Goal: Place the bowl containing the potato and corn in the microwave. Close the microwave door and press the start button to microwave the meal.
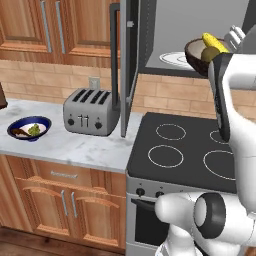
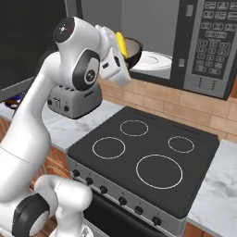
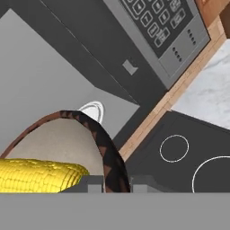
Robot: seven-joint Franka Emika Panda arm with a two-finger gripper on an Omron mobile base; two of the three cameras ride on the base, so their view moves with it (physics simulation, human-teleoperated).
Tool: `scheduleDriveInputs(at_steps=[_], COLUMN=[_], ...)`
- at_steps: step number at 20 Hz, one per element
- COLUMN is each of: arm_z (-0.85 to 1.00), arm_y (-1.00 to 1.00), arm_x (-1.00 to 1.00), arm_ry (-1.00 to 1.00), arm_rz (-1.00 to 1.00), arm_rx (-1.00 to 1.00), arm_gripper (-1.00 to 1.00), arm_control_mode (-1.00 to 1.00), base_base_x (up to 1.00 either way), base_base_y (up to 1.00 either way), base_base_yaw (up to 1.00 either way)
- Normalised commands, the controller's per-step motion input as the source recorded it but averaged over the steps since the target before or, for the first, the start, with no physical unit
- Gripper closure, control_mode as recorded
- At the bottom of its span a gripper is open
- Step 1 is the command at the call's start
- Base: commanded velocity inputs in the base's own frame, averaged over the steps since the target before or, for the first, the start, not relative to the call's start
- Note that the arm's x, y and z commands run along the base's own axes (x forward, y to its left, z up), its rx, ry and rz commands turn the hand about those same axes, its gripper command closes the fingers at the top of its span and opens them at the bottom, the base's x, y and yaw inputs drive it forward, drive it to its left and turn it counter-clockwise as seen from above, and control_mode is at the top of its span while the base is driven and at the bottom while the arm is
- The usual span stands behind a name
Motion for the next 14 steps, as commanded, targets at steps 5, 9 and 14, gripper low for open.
scheduleDriveInputs(at_steps=[5, 9, 14], arm_z=[0.32, 0.07, -0.04], arm_y=[-0.04, -0.18, -0.21], arm_x=[0.35, 0.44, 0.5], arm_ry=[0.0, 0.0, 0.0], arm_rz=[-0.05, -0.02, 0.0], arm_rx=[0.0, 0.01, 0.0], arm_gripper=[1.0, 1.0, 1.0], arm_control_mode=[-1.0, -1.0, -1.0], base_base_x=[0.0, 0.0, 0.0], base_base_y=[0.0, 0.0, 0.0], base_base_yaw=[0.0, 0.0, 0.0])
